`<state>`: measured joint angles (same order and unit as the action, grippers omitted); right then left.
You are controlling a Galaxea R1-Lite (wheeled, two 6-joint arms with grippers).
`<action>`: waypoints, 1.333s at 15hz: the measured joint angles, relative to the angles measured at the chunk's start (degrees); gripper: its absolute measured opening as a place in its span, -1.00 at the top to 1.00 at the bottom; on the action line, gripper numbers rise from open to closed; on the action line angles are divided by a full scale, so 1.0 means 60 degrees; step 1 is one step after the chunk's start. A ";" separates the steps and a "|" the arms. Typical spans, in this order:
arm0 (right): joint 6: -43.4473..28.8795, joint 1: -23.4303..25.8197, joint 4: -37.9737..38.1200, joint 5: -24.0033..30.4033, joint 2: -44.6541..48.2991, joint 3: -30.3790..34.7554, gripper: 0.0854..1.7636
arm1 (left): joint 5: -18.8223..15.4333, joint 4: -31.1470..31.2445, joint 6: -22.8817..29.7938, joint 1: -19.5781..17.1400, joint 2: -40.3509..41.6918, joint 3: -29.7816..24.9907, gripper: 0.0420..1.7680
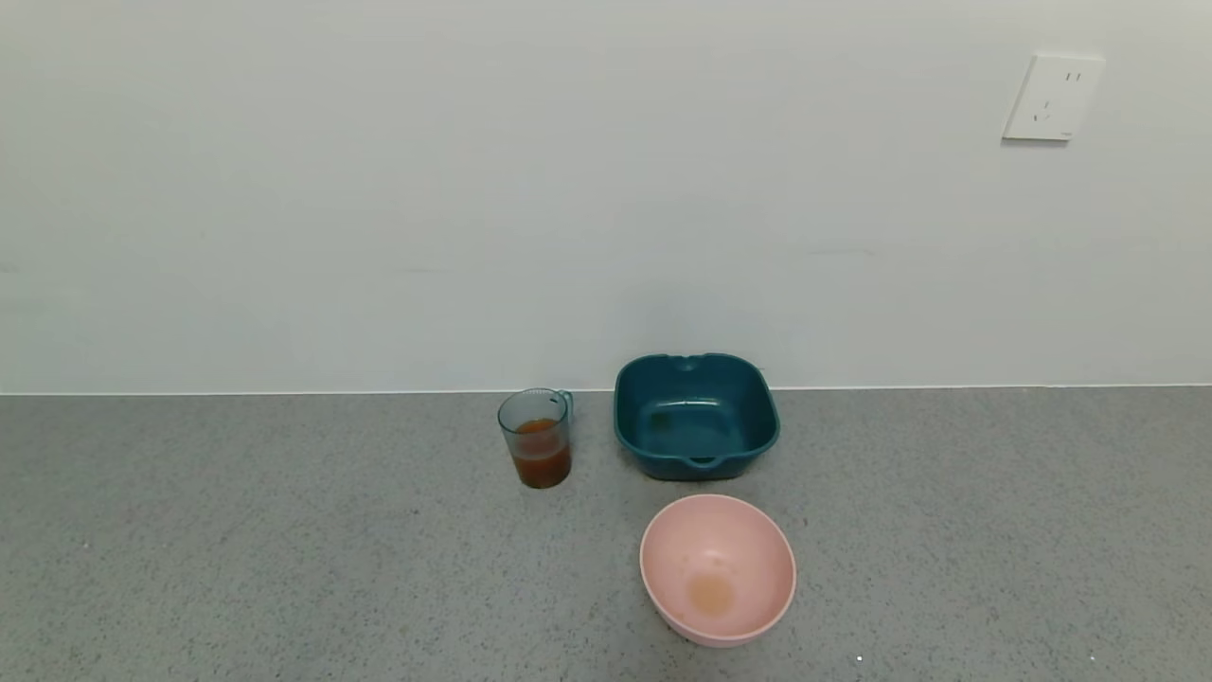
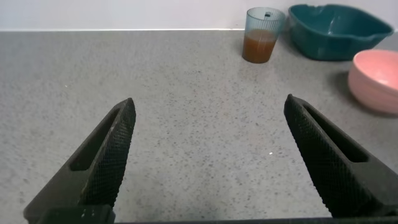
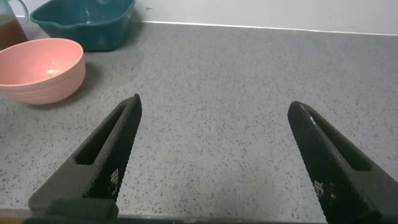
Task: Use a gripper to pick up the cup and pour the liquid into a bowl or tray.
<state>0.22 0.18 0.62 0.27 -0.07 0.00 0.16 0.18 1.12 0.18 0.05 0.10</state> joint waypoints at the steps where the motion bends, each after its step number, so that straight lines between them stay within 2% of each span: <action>1: 0.0000 0.0000 0.0000 0.0000 0.0000 0.0000 -0.94 | 0.0000 0.0000 0.0000 0.0000 0.0000 0.0000 -0.94; 15: 0.0000 0.0000 0.0000 -0.0004 0.0000 0.0000 -0.94 | 0.0004 0.0018 0.0000 0.0000 0.0000 0.0018 -0.94; 20: 0.0000 0.0000 0.0000 -0.0004 0.0000 0.0000 -0.94 | -0.0122 0.0240 -0.0022 0.0000 -0.0238 0.0652 -0.94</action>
<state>0.22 0.18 0.62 0.24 -0.07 0.00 -0.57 1.62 0.99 0.18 -1.38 4.01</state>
